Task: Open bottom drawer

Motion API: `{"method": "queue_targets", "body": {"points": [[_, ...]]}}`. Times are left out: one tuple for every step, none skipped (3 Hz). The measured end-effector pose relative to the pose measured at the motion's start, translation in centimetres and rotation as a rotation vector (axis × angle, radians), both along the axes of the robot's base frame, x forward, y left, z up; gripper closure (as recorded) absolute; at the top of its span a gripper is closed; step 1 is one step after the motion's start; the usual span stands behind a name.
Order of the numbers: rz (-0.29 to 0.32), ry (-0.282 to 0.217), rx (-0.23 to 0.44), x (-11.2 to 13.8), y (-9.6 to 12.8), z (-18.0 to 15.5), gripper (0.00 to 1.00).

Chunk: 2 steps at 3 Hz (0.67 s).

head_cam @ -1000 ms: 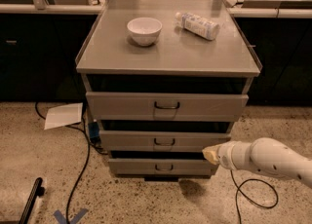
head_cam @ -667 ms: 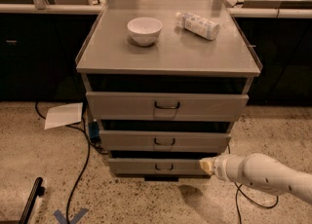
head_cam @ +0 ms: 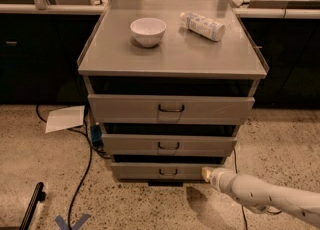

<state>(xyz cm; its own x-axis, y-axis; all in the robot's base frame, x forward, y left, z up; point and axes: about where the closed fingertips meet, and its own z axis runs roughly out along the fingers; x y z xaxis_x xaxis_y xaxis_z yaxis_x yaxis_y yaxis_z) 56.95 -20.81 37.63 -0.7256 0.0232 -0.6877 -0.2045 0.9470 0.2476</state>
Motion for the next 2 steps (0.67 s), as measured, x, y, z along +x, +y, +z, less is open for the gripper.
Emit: {"method": "queue_targets", "body": {"points": [[0.002, 0.001, 0.001, 0.0, 0.1, 0.0, 1.0], [-0.049, 0.008, -0.005, 0.2, -0.2, -2.7, 1.0]]}}
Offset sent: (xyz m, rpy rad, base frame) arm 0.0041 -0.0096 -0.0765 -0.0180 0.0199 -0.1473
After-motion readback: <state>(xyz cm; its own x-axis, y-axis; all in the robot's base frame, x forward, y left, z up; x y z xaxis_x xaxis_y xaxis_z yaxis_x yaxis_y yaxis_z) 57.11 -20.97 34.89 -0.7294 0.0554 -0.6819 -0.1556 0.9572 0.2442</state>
